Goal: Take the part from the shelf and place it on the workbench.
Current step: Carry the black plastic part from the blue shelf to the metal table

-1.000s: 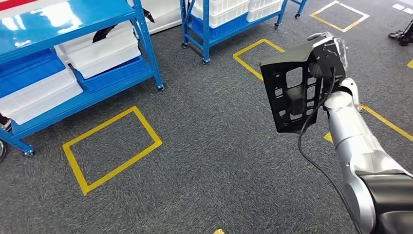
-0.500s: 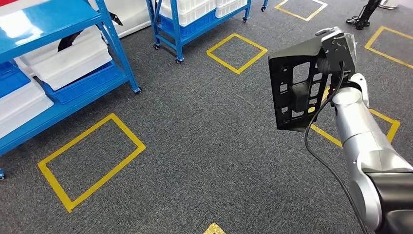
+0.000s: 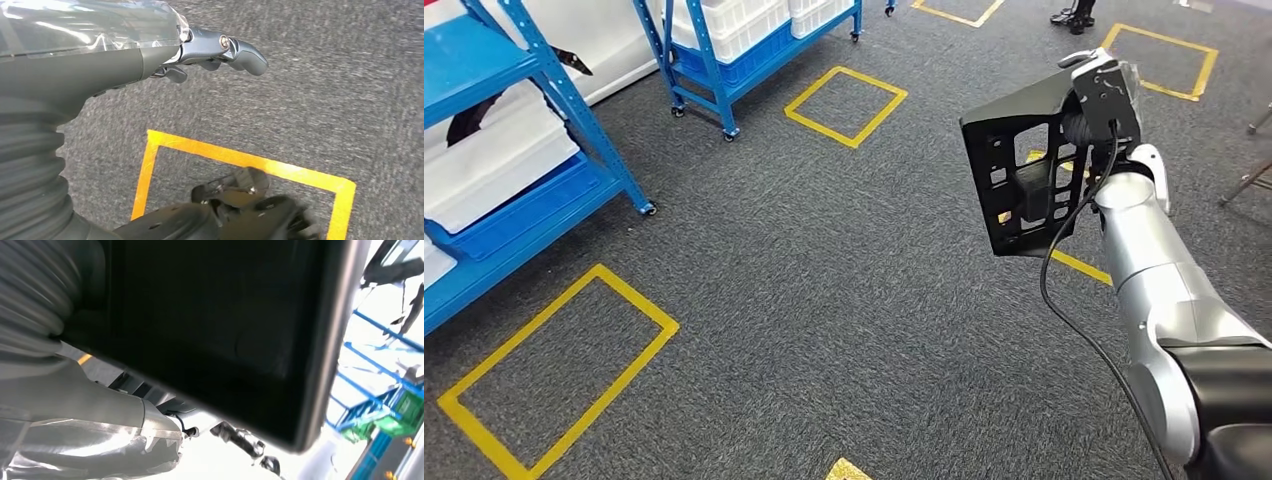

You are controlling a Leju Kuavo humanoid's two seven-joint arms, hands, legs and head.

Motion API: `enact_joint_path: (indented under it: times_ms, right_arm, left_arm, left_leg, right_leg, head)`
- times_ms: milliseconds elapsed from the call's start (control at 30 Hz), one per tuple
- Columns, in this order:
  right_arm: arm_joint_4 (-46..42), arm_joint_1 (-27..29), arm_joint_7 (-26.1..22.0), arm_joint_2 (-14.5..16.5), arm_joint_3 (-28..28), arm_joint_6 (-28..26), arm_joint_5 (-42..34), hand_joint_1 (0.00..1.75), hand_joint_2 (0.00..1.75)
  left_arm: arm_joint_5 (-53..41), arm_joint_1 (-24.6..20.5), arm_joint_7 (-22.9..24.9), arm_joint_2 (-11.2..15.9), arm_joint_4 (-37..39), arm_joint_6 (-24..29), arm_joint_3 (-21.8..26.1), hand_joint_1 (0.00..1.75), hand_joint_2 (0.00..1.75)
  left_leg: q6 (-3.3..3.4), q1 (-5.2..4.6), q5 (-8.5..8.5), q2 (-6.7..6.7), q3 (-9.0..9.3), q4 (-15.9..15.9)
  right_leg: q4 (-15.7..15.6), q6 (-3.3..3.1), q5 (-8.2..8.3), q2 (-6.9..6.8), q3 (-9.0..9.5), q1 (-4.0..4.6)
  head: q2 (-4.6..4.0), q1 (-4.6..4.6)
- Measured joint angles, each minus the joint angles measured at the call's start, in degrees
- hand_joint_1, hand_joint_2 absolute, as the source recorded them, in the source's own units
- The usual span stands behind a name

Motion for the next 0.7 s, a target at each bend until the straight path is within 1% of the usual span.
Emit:
enact_joint_path:
  times_ms: [33, 67, 100, 133, 167, 200, 233, 267, 300, 333, 367, 400, 433, 467, 500, 533, 567, 600, 633, 667, 700]
  right_arm:
    - [0.1, 0.0, -0.1, 0.1, 0.0, -0.1, 0.0, 1.75, 1.75]
    - [0.2, 0.1, -0.2, 0.1, 0.0, -0.1, 0.0, 1.75, 1.75]
    - [0.3, 0.3, -0.3, 0.1, 0.0, -0.2, -0.1, 1.75, 1.75]
    - [0.4, 0.4, -0.3, 0.1, 0.0, -0.2, -0.1, 1.75, 1.75]
    - [0.4, 0.5, -0.4, 0.1, 0.0, -0.2, -0.1, 1.75, 1.75]
    - [0.5, 0.5, -0.4, 0.0, 0.0, -0.2, 0.0, 1.75, 1.75]
    - [0.5, 0.5, -0.5, 0.0, 0.0, -0.2, -0.1, 1.75, 1.75]
    - [0.6, 0.5, -0.5, 0.0, 0.0, -0.2, -0.1, 1.75, 1.75]
    - [0.7, 0.6, -0.4, 0.0, 0.0, -0.2, -0.1, 1.75, 1.75]
    - [0.9, 0.9, -0.3, 0.0, 0.0, -0.2, -0.1, 1.75, 1.75]
    - [1.0, 1.1, -0.3, 0.0, 0.0, -0.2, -0.1, 1.75, 1.75]
    - [1.0, 1.3, -0.2, 0.0, 0.0, -0.2, -0.1, 1.75, 1.75]
    - [1.0, 1.4, -0.1, 0.0, 0.0, -0.2, -0.1, 1.75, 1.75]
    - [1.0, 1.4, -0.1, 0.0, 0.0, -0.2, -0.1, 1.75, 1.75]
    - [1.0, 1.4, -0.1, 0.0, 0.0, -0.3, -0.1, 1.75, 1.75]
    - [0.9, 1.5, -0.1, 0.0, 0.0, -0.3, -0.2, 1.75, 1.75]
    - [0.9, 1.6, -0.1, -0.1, 0.0, -0.3, -0.2, 1.75, 1.75]
    - [0.8, 1.7, -0.1, -0.2, 0.0, -0.3, -0.2, 1.75, 1.75]
    - [0.8, 1.7, -0.1, -0.3, 0.0, -0.3, -0.2, 1.75, 1.75]
    - [0.7, 1.7, -0.1, -0.3, 0.0, -0.3, -0.2, 1.75, 1.75]
    - [0.7, 1.7, -0.1, -0.3, 0.0, -0.3, -0.2, 1.75, 1.75]
  left_arm:
    - [0.0, 0.0, 0.0, 0.0, 0.0, 0.0, 0.0, 0.0, 1.75]
    - [0.0, 0.1, 0.0, 0.0, 0.0, 0.0, 0.0, 0.0, 1.75]
    - [0.0, 0.1, 0.0, 0.0, 0.0, 0.0, 0.0, 0.0, 1.75]
    - [0.0, 0.1, 0.0, 0.0, 0.0, 0.0, 0.0, 0.0, 1.75]
    - [0.0, 0.0, 0.1, 0.0, 0.0, 0.0, 0.0, 0.0, 1.75]
    - [0.0, 0.0, 0.1, -0.1, 0.0, 0.0, 0.0, 0.0, 1.75]
    - [0.0, 0.0, 0.1, -0.1, 0.0, 0.0, 0.0, 0.0, 1.75]
    - [-0.1, 0.0, 0.2, -0.1, 0.0, 0.0, 0.0, 0.0, 1.75]
    - [-0.1, 0.0, 0.3, -0.1, 0.0, -0.1, 0.0, 0.0, 1.75]
    - [-0.2, 0.0, 0.4, -0.1, 0.0, -0.1, 0.0, 0.0, 1.75]
    - [-0.3, 0.0, 0.5, -0.1, 0.0, -0.2, 0.0, 0.0, 1.75]
    - [-0.4, 0.0, 0.7, -0.1, 0.0, -0.2, 0.0, 0.0, 1.75]
    - [-0.5, -0.1, 0.8, -0.1, 0.0, -0.2, 0.0, 0.0, 1.75]
    - [-0.5, -0.1, 0.9, 0.0, 0.0, -0.2, 0.0, 0.0, 1.75]
    - [-0.6, -0.1, 1.0, 0.0, 0.0, -0.2, 0.0, 0.0, 1.75]
    - [-0.7, -0.2, 1.1, 0.0, 0.0, -0.2, 0.0, 0.0, 1.75]
    - [-0.7, -0.2, 1.2, 0.0, 0.0, -0.3, 0.0, 0.0, 1.75]
    - [-0.8, -0.3, 1.2, 0.0, 0.0, -0.3, 0.0, 0.0, 1.75]
    - [-0.8, -0.3, 1.3, 0.0, 0.0, -0.3, 0.0, 0.0, 1.75]
    - [-0.8, -0.4, 1.3, 0.0, 0.0, -0.4, -0.1, 0.0, 1.75]
    - [-0.8, -0.4, 1.3, 0.0, 0.0, -0.5, -0.1, 0.0, 1.75]
  left_leg:
    - [0.18, -0.04, 0.37, -0.84, 0.63, -1.6]
    - [0.32, -0.1, 0.25, -1.0, 0.82, -2.1]
    - [0.51, -0.16, 0.38, -0.4, 0.9, -2.5]
    - [0.8, -0.14, 0.69, 0.3, 1.07, -2.8]
    - [1.19, -0.08, 1.03, 1.01, 1.28, -3.3]
    - [1.59, -0.02, 1.38, 1.71, 1.45, -3.9]
    - [1.86, -0.06, 1.62, 2.35, 1.55, -4.2]
    - [2.06, -0.19, 1.69, 2.92, 1.55, -4.3]
    - [2.14, -0.3, 1.69, 3.53, 1.5, -4.3]
    - [2.13, -0.38, 1.66, 4.16, 1.47, -4.2]
    - [2.1, -0.41, 1.6, 4.81, 1.45, -4.2]
    - [2.01, -0.42, 1.5, 5.41, 1.44, -4.1]
    - [1.86, -0.43, 1.32, 6.0, 1.46, -3.9]
    - [1.61, -0.55, 1.08, 6.51, 1.43, -3.7]
    - [1.32, -0.68, 0.83, 6.94, 1.41, -3.5]
    - [1.03, -0.81, 0.61, 7.36, 1.42, -3.3]
    - [0.74, -0.93, 0.49, 7.76, 1.44, -3.2]
    - [0.49, -0.94, 0.41, 8.23, 1.53, -3.2]
    - [0.21, -0.85, 0.18, 8.36, 1.54, -3.2]
    - [-0.07, -0.72, -0.41, 7.8, 1.36, -2.6]
    - [-0.3, -0.57, -1.53, 6.82, 0.77, -1.0]
  right_leg:
    - [0.0, 0.34, 0.17, 0.53, -0.24, -0.1]
    - [-0.1, 0.78, 0.42, 1.11, -0.48, -0.23]
    - [-0.3, 1.25, 0.73, 1.78, -0.64, -0.34]
    - [-0.4, 1.58, 0.83, 1.85, -0.76, -0.43]
    - [0.1, 1.79, 0.44, 1.06, -1.08, -0.35]
    - [1.6, 1.91, -0.61, -0.27, -1.85, -0.24]
    - [4.4, 1.95, -2.25, -1.97, -3.12, -0.22]
    - [8.1, 2.08, -4.08, -3.28, -4.78, -0.21]
    - [11.7, 2.23, -5.53, -3.91, -6.4, -0.31]
    - [14.1, 2.38, -6.15, -4.22, -7.42, -0.43]
    - [14.4, 2.5, -5.77, -4.44, -7.44, -0.53]
    - [12.5, 2.58, -4.5, -4.75, -6.32, -0.6]
    - [8.8, 2.62, -2.73, -5.45, -4.17, -0.64]
    - [5.0, 2.55, -1.5, -6.53, -2.0, -0.42]
    - [1.9, 2.3, -0.66, -7.28, -0.35, -0.21]
    - [0.1, 2.02, -0.37, -7.73, 0.58, 0.04]
    - [-0.3, 1.65, -0.55, -7.63, 0.66, 0.33]
    - [-0.4, 1.29, -0.41, -6.96, 0.56, 0.35]
    - [-0.5, 0.99, -0.31, -6.45, 0.57, 0.28]
    - [-0.7, 0.62, -0.22, -5.94, 0.6, 0.16]
    - [-0.8, 0.26, -0.11, -5.49, 0.66, 0.02]
  head:
    - [0.0, 0.02]
    - [0.0, 0.03]
    - [0.0, 0.04]
    - [-0.01, 0.06]
    - [-0.01, 0.07]
    - [-0.01, 0.08]
    - [-0.01, 0.09]
    - [-0.01, 0.1]
    - [-0.01, 0.1]
    - [-0.01, 0.1]
    - [-0.01, 0.1]
    - [0.0, 0.1]
    - [0.0, 0.1]
    - [0.0, 0.1]
    - [0.0, 0.1]
    - [0.0, 0.09]
    - [0.01, 0.09]
    - [0.01, 0.09]
    - [0.01, 0.09]
    - [0.0, 0.09]
    - [0.0, 0.09]
